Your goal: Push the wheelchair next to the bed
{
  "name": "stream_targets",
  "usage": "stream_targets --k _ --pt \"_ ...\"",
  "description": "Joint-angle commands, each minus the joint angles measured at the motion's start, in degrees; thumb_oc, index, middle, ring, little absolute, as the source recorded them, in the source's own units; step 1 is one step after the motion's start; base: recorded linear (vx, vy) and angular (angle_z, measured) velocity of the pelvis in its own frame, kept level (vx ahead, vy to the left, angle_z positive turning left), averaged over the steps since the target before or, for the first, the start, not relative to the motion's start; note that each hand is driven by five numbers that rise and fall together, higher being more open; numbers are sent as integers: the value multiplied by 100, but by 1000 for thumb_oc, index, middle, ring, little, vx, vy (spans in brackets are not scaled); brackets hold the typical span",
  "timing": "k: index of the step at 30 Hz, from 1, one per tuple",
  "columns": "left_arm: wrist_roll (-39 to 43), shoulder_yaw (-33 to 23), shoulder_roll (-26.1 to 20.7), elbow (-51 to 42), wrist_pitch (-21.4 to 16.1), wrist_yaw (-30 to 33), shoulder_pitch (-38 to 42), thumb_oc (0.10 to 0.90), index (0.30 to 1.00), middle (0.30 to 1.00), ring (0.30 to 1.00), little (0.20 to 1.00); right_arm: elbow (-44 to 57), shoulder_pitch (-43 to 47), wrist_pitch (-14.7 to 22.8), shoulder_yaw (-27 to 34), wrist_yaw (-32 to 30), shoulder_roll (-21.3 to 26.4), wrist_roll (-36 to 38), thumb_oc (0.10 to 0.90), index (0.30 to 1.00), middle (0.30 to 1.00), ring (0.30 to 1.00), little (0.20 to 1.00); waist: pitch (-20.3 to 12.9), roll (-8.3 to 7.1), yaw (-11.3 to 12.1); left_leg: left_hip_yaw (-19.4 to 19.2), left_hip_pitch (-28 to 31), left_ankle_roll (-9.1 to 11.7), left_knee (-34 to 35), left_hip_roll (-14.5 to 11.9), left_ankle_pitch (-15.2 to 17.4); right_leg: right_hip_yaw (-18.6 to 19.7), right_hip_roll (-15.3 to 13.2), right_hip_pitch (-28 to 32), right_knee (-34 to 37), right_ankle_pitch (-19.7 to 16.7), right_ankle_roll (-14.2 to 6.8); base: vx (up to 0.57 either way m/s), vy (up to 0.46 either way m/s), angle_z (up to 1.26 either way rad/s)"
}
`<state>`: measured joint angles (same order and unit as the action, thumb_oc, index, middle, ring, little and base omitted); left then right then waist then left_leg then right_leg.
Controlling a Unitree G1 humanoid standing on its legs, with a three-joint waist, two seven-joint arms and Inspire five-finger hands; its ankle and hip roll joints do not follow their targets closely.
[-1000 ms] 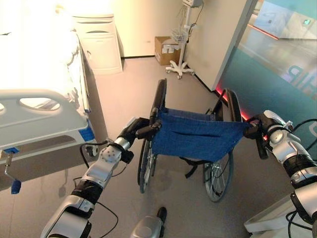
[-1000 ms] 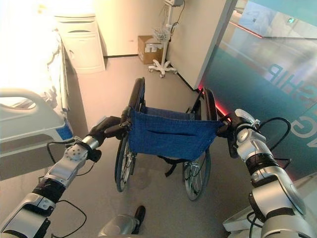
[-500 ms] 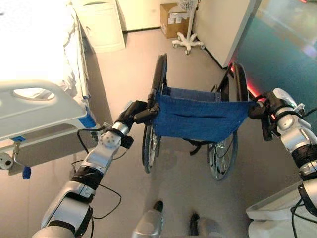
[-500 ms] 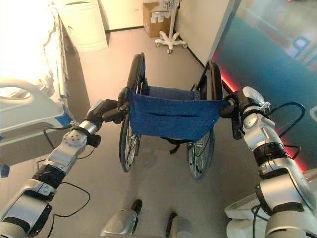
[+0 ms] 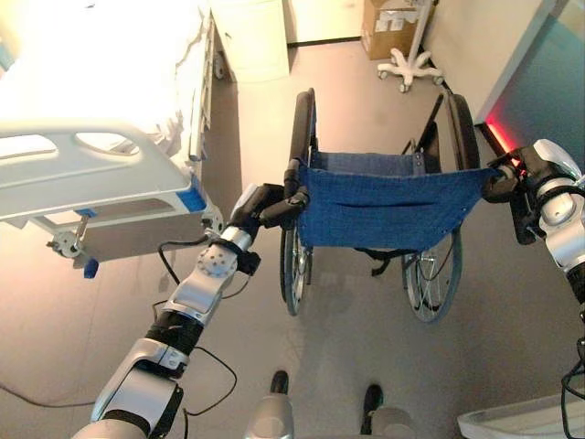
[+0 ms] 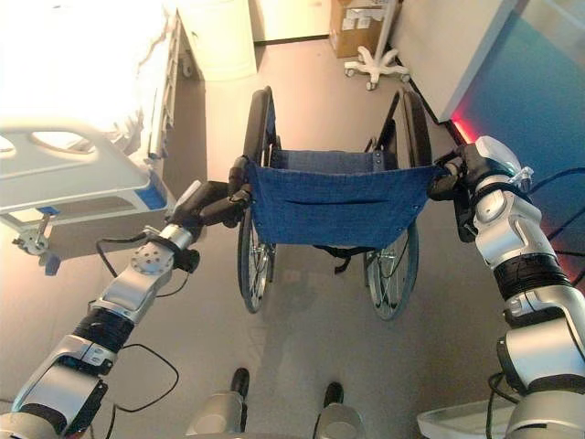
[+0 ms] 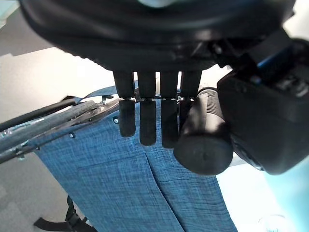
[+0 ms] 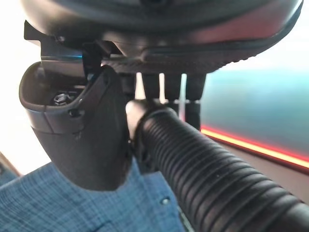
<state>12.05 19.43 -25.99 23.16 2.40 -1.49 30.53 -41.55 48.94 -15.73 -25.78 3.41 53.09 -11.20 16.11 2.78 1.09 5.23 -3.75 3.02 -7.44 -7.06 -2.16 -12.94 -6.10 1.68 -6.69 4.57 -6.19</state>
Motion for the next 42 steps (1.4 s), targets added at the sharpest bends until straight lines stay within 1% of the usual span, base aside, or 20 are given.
stream_targets --k 1,3,5,6,8,9,10,11,13,14,15,16,18,23,27,30,32,36,39,42 --pt "-379 908 -104 489 289 -186 -495 400 300 300 300 300 625 410 968 -1136 563 -822 -626 400 300 300 300 300 -68 -361 204 -210 353 207 -219 -575 -351 236 -169 -537 -403 -116 282 214 -252 36" --pt "-300 889 119 696 194 -55 -502 400 300 300 300 300 284 317 1205 -1121 409 -913 -764 400 300 300 300 300 -171 -362 108 -573 481 254 -483 -794 -573 -6 -102 -406 -439 -18 411 227 -274 42" --pt "-284 850 169 734 184 15 -521 400 300 300 300 300 260 273 1257 -1135 339 -974 -807 400 300 300 300 300 -195 -387 142 -541 486 206 -600 -646 -475 -34 -79 -324 -432 -4 422 199 -201 44" --pt "-274 785 232 757 189 104 -552 400 300 300 300 300 251 226 1233 -1163 218 -1089 -900 400 300 300 300 300 -180 -414 257 -369 471 79 -664 -244 -136 54 1 -184 -413 33 414 259 -229 0" --pt "-258 750 258 764 226 135 -563 400 300 300 300 300 220 186 1230 -1174 99 -1173 -931 400 300 300 300 300 -180 -431 339 -312 342 -38 -664 115 59 110 107 -66 -352 36 418 265 -193 -14" --pt "-208 716 291 804 236 142 -558 400 300 300 300 300 205 184 1140 -1166 -27 -1246 -913 400 300 300 300 300 -126 -419 431 -367 136 -120 -634 531 248 188 276 126 -268 57 438 221 -122 -6" --pt "-192 719 303 832 224 146 -545 400 300 300 300 300 181 184 1128 -1156 -67 -1270 -913 400 300 300 300 300 -96 -406 461 -407 39 -129 -636 641 273 215 326 193 -245 70 438 313 -164 -7" --pt "-132 745 338 936 151 164 -507 400 300 300 300 300 138 198 1072 -1129 -209 -1348 -931 400 300 300 300 300 -18 -349 554 -546 -287 -124 -597 892 188 281 494 359 -193 113 440 267 -127 -7" --pt "-121 780 348 1007 96 175 -469 400 300 300 300 300 112 234 1060 -1126 -290 -1380 -869 400 300 300 300 300 46 -265 688 -650 -598 -109 -380 1088 -46 382 714 576 -155 195 457 319 -116 -21" --pt "-125 829 336 1044 36 196 -472 400 300 300 300 300 33 285 1095 -1112 -376 -1405 -790 400 300 300 300 300 72 -200 849 -619 -848 -92 -164 1231 -386 574 907 813 -88 264 487 259 -62 -34" --pt "-125 830 334 1045 35 196 -472 400 300 300 300 300 31 284 1097 -1110 -377 -1407 -790 400 300 300 300 300 84 -210 854 -627 -830 -93 -158 1238 -384 580 897 827 -91 273 486 462 -29 -60" --pt "-105 799 311 987 38 241 -577 400 300 300 300 300 -47 351 1184 -1101 -375 -1422 -735 400 300 300 300 300 41 -156 1024 -576 -962 -68 113 1320 -682 742 1059 1033 -39 326 519 301 16 -54" --pt "-98 750 316 947 40 252 -643 400 300 300 300 300 -88 427 1236 -1112 -337 -1427 -685 400 300 300 300 300 1 -155 1094 -633 -937 -95 212 1344 -701 792 1099 1120 -22 374 532 391 69 -69" --pt "-221 552 238 843 95 182 -872 400 300 300 300 300 -19 100 1220 -904 -334 -1592 -592 400 300 300 300 300 -302 -437 1289 -695 -656 -556 -115 1382 27 459 814 1264 -451 495 369 385 99 -43" --pt "-476 558 157 826 84 262 -833 400 300 300 300 300 -25 -36 1351 -753 -454 -1677 -422 400 300 300 300 300 -412 -541 1388 -661 -517 -718 -80 1399 151 254 642 1251 -1048 230 141 235 67 -17" --pt "-576 632 145 841 100 309 -785 400 300 300 300 300 -250 -87 1597 -643 -525 -1738 -365 400 300 300 300 300 -513 -520 1365 -449 -440 -898 -91 1428 253 410 557 830 -2295 -403 -150 252 71 -22" --pt "-585 680 142 883 110 274 -796 400 300 300 300 300 -331 -200 1711 -602 -540 -1767 -385 400 300 300 300 300 -543 -523 1299 -314 -371 -932 -180 1477 335 451 392 529 -2423 -721 -228 328 -15 11" --pt "-541 774 125 1052 61 381 -569 400 300 300 300 300 -451 -69 1731 -727 -567 -1878 -326 400 300 300 300 300 -233 -345 1026 -49 27 -873 -296 1259 626 502 -184 -640 -1745 -809 -139 294 -199 -8" --pt "-439 818 -12 1079 144 467 -231 400 300 300 300 300 -422 131 1538 -901 -637 -1949 -309 400 300 300 300 300 104 -502 777 257 173 -798 -552 1381 1093 774 -708 -1394 -378 -1436 -309 320 -381 16" --pt "-440 796 -66 996 249 566 -54 400 300 300 300 300 -126 361 1263 -1044 -493 -1848 -238 400 300 300 300 300 175 -580 644 489 179 -699 -562 1332 1253 1057 -701 -1430 512 -1517 -430 333 -414 90"
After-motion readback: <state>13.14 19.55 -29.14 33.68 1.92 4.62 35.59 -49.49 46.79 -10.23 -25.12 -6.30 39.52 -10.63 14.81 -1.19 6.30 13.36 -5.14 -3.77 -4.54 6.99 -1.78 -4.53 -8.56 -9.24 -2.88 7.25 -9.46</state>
